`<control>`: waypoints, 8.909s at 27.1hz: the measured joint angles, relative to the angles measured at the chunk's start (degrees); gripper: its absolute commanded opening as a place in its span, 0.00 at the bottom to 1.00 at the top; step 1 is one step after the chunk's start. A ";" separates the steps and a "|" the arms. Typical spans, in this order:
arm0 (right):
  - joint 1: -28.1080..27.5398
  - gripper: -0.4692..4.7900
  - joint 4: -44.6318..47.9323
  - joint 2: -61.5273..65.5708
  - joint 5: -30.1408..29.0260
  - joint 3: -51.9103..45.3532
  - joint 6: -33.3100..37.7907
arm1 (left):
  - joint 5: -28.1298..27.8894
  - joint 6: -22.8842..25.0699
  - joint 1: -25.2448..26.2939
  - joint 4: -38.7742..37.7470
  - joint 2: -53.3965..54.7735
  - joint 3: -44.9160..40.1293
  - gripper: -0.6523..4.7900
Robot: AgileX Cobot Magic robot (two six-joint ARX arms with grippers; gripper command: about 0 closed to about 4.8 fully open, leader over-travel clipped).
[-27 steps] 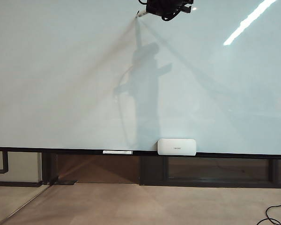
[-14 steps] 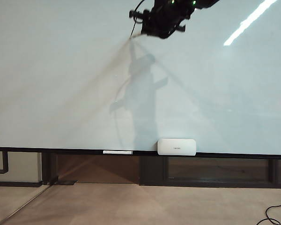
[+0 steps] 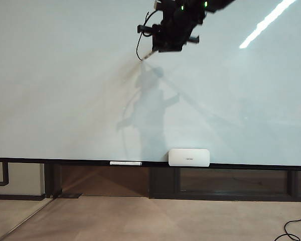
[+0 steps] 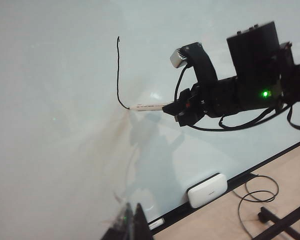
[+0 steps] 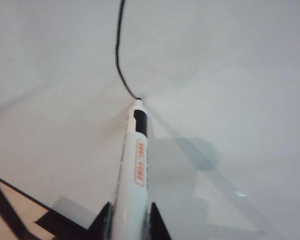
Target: Reach to the right to find the marker pen, pick it up, and write the number 11 on the whiteboard.
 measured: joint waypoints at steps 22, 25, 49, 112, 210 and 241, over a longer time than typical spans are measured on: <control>0.79 0.08 -3.72 -11.80 6.84 0.42 -6.01 | 13.11 -6.47 0.00 0.00 0.02 0.00 0.11; 0.26 0.08 -2.67 -12.02 6.91 0.50 -6.19 | 13.31 -6.47 -0.02 0.09 0.11 0.00 0.11; -2.64 0.08 -0.48 -11.89 7.34 0.44 -6.12 | 15.52 -6.62 -0.02 0.22 1.07 0.00 0.11; -3.30 0.08 -9.40 -3.41 3.96 -1.16 -4.33 | 12.17 -4.70 -0.02 1.29 1.64 0.00 0.11; -21.75 0.08 -65.20 -122.33 -0.11 -47.98 -0.48 | -11.43 -15.54 12.35 -84.00 -46.03 23.87 0.11; -26.29 0.09 -45.09 -126.66 -5.11 -77.16 0.13 | -2.19 -26.14 25.22 -43.08 -45.75 -3.61 0.11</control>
